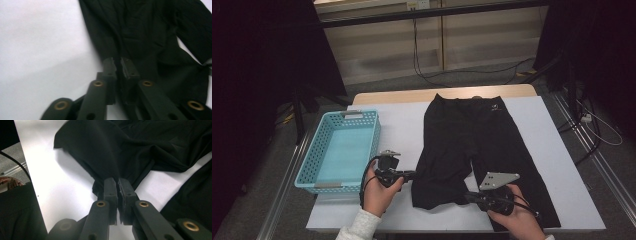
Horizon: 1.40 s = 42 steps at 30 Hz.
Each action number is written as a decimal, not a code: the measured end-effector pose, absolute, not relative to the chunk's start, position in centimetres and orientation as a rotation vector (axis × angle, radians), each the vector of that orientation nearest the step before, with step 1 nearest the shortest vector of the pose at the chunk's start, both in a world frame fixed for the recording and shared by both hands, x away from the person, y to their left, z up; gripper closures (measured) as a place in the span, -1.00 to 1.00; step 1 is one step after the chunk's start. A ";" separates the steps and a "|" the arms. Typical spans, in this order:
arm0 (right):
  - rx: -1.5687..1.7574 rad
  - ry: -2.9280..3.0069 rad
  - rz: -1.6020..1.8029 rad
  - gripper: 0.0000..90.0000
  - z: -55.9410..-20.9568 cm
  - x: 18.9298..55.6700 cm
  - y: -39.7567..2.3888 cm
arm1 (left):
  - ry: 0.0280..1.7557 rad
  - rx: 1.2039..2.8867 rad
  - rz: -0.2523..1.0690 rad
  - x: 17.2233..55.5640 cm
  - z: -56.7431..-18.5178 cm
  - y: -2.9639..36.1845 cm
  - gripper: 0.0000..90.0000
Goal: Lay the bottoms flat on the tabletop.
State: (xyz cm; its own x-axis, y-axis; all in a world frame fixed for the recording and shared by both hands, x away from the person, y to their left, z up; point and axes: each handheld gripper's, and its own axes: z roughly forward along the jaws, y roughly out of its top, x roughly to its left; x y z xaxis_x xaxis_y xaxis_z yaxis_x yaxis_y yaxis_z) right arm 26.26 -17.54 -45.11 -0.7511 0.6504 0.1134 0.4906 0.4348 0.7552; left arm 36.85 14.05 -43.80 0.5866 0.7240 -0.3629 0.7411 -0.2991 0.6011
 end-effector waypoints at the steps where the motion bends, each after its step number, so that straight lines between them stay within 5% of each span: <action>1: 1.005 2.490 1.213 0.91 -45.1 26.2 -17.6 | 1.163 2.050 -0.022 37.2 -44.0 14.0 0.64; 6: 1.003 2.491 1.210 0.91 -45.1 25.8 -17.5 | 1.157 2.076 0.076 38.6 -44.9 13.1 0.35; 11: 0.994 2.497 1.207 0.90 -45.2 25.5 -17.5 | 1.155 2.071 0.101 39.5 -45.5 12.6 0.35; 20: 0.991 2.504 1.199 0.90 -45.2 25.2 -17.4 | 1.202 2.050 0.018 39.7 -45.8 11.7 0.99; 42: 0.947 2.525 1.238 0.91 -44.5 24.4 -16.9 | 1.215 1.957 0.000 38.9 -42.7 14.4 1.00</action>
